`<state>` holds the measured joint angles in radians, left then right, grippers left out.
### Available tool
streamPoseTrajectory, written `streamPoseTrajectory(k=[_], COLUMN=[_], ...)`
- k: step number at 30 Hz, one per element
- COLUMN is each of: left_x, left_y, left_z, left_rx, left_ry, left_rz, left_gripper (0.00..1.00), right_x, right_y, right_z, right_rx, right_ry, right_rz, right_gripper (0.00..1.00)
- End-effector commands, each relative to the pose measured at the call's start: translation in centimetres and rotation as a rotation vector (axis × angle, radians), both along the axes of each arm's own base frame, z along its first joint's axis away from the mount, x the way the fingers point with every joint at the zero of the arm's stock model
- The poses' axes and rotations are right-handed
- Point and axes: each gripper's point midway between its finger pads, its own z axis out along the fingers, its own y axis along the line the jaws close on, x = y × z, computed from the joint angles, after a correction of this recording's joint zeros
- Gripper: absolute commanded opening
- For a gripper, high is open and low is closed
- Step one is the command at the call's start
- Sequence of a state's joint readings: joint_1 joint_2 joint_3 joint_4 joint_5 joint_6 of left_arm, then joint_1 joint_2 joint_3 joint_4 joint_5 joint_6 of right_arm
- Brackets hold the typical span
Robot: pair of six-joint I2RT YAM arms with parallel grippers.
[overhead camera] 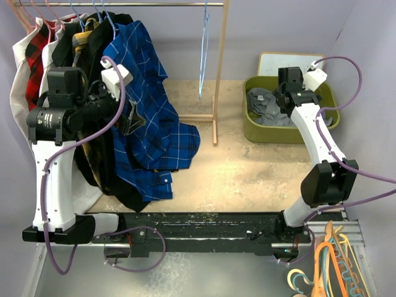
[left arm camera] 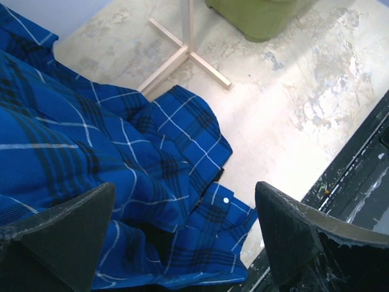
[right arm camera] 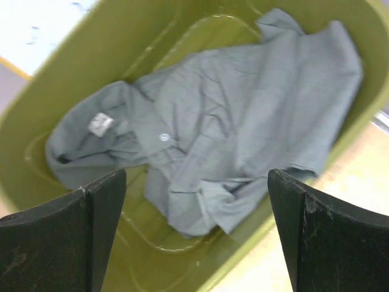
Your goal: Place the shirt on the hanger
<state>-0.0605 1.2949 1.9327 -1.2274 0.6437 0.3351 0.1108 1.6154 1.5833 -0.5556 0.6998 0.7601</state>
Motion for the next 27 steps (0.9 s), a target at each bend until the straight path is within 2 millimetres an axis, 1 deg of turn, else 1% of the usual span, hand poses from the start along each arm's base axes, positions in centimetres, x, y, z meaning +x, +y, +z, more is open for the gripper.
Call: streamPoseTrajectory(k=[1,4,6,9,15,18,22,27], left_x=[-0.5,-0.8,-1.3,-1.7,-1.8,-1.9,-1.6,-1.3], left_y=[-0.7,-0.6,-0.9,-0.9,-0.5,-0.4,-0.1,0.1], left_z=[-0.3,-0.7,-1.0,-1.8,-3.3,-3.3,-3.7,-3.8], left_rx=[-0.015,-0.009,-0.012,-0.010,0.007,0.015,0.022,0.031], left_ry=[-0.026,-0.019,-0.003,0.010,0.038,0.035,0.036,0.033], left_rz=[-0.050,-0.055,-0.080,-0.083,-0.064,-0.057,-0.040,-0.020], left_gripper=[0.99,0.99,0.99,0.99,0.99,0.99,0.99,0.99], right_x=[-4.1,-5.7,-6.9,-8.6,-10.2,-10.3,-9.4,-8.5], right_y=[-2.8,-3.5,-3.8,-4.1,-4.5,-4.8,-5.2,-6.3], right_z=[1.4,1.1,0.7,-0.1,-2.2,-2.7,-3.4,-3.7], right_rx=[-0.060,-0.067,-0.059,-0.054,-0.099,-0.109,-0.108,-0.112], right_ry=[0.022,0.046,0.066,0.104,0.192,0.202,0.199,0.203], right_rz=[-0.179,-0.240,-0.290,-0.340,-0.346,-0.358,-0.355,-0.380], right_gripper=[1.00,1.00,1.00,1.00,0.99,0.98,0.93,0.86])
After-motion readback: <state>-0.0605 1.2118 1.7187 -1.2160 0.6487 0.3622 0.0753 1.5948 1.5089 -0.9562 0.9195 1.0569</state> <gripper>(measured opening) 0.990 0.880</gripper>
